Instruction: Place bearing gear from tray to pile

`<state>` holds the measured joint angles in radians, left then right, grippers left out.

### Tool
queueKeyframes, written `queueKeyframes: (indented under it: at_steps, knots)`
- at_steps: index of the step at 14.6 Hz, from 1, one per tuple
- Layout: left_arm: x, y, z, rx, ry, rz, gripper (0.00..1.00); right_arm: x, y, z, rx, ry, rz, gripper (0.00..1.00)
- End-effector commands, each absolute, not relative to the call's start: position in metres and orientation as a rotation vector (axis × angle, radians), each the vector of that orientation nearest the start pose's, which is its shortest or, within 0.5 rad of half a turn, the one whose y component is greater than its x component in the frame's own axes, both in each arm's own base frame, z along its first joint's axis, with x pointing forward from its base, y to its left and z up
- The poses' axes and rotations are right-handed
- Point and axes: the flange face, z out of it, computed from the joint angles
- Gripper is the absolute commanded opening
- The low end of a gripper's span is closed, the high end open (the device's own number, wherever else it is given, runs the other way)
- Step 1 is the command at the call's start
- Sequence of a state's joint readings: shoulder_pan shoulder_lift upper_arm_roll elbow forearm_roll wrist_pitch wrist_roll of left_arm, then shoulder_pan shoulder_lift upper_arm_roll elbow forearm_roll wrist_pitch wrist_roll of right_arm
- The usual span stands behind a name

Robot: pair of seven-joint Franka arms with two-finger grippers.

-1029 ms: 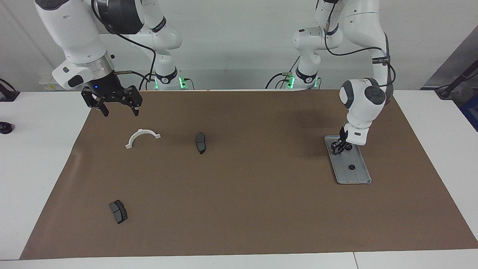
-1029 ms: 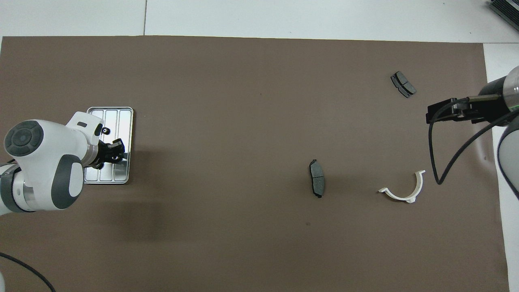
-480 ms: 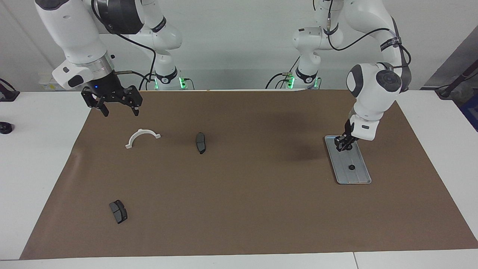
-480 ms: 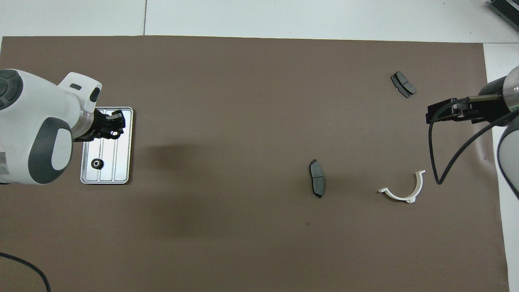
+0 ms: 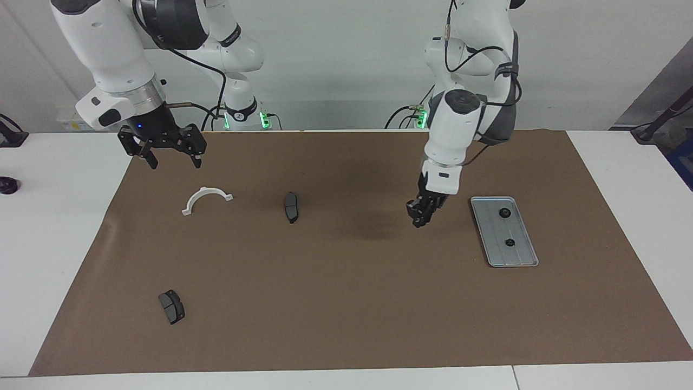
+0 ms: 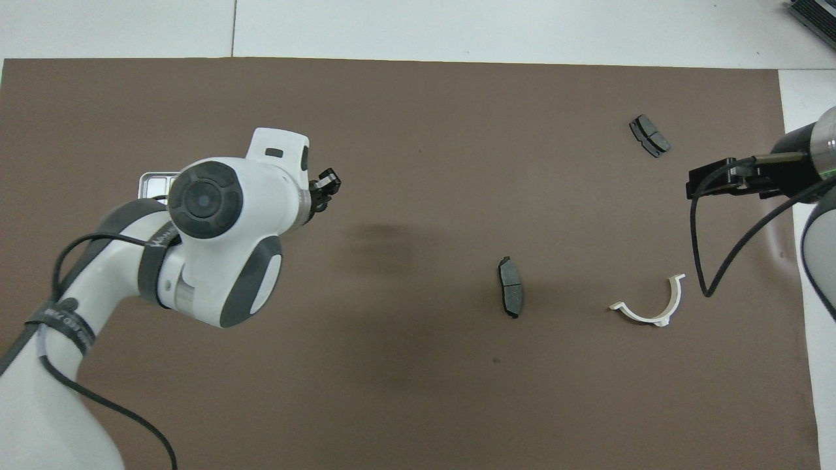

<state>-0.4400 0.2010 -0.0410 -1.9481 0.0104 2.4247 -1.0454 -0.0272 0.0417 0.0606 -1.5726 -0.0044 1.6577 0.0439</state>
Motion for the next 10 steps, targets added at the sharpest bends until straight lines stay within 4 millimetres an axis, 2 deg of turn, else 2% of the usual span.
queueKeyframes:
  at_steps: [1,3,5,6,7,8,10]
  knots:
    - [0.544,-0.336,0.370,-3.190,-1.142,-0.351,0.00,0.570,0.019,0.609,-3.138,-0.010,-0.077,1.00]
    - [0.545,-0.349,0.347,-3.179,-1.277,-0.364,0.00,0.570,0.019,0.609,-3.138,-0.010,-0.077,1.00]
    - [0.536,-0.366,0.323,-3.175,-1.355,-0.357,0.06,0.570,0.019,0.609,-3.138,-0.010,-0.077,1.00]
    - [0.536,-0.369,0.315,-3.180,-1.402,-0.372,0.20,0.569,0.019,0.609,-3.138,-0.010,-0.075,1.00]
    - [0.536,-0.369,0.313,-3.185,-1.428,-0.385,0.54,0.570,0.019,0.609,-3.138,-0.010,-0.077,1.00]
    - [0.535,-0.369,0.311,-3.182,-1.424,-0.382,0.97,0.570,0.019,0.609,-3.138,-0.010,-0.077,1.00]
    - [0.536,-0.365,0.312,-3.158,-1.408,-0.362,1.00,0.570,0.019,0.609,-3.138,-0.010,-0.077,1.00]
